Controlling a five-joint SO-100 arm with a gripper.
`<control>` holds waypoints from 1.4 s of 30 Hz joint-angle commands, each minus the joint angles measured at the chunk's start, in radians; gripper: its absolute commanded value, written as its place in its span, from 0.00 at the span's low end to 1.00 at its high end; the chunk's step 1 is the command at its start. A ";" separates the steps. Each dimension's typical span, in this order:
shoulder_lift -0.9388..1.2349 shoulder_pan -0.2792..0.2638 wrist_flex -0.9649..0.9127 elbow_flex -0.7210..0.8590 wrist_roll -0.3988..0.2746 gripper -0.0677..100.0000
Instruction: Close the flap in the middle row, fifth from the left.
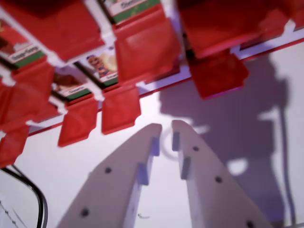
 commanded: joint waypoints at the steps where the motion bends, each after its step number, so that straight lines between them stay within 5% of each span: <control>1: 0.023 -0.005 -0.028 -0.106 0.009 0.02; 42: -0.112 -0.015 -0.265 -0.176 0.066 0.02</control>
